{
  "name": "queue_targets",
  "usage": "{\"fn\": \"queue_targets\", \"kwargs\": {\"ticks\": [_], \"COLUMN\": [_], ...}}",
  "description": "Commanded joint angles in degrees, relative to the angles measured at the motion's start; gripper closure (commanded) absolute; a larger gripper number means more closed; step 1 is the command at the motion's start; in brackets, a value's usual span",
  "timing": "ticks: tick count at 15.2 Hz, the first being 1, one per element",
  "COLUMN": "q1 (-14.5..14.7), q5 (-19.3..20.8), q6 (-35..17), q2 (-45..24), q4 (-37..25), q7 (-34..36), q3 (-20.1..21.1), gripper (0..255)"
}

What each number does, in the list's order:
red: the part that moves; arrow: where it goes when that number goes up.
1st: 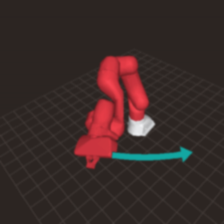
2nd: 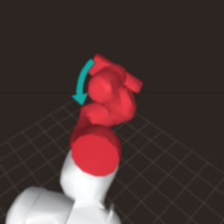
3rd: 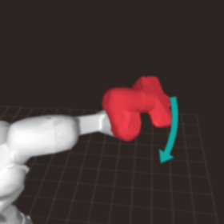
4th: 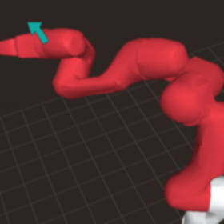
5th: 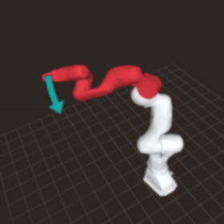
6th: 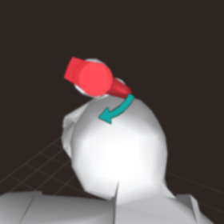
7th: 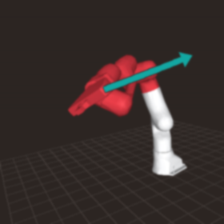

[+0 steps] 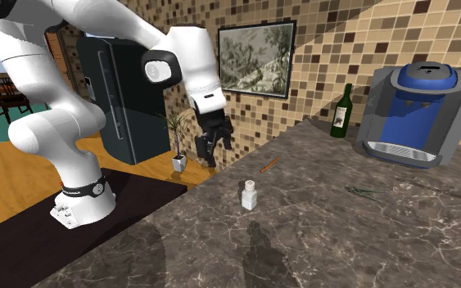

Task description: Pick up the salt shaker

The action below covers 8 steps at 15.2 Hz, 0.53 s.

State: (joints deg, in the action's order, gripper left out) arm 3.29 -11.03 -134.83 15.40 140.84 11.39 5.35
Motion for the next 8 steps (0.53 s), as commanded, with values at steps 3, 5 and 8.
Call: {"fn": "queue_targets", "kwargs": {"ticks": [3, 5, 8], "q1": [1.1, 1.6, 2.2], "q5": [-2.1, -3.2, -4.8], "q6": [-6.8, -9.8, -13.7], "q2": [-8.6, -13.0, -19.7], "q4": [-1.9, -3.3, -6.1], "q7": [0.0, -0.3, -0.8], "q3": [0.9, 1.3, 1.9], "gripper": [0, 0, 0]}}
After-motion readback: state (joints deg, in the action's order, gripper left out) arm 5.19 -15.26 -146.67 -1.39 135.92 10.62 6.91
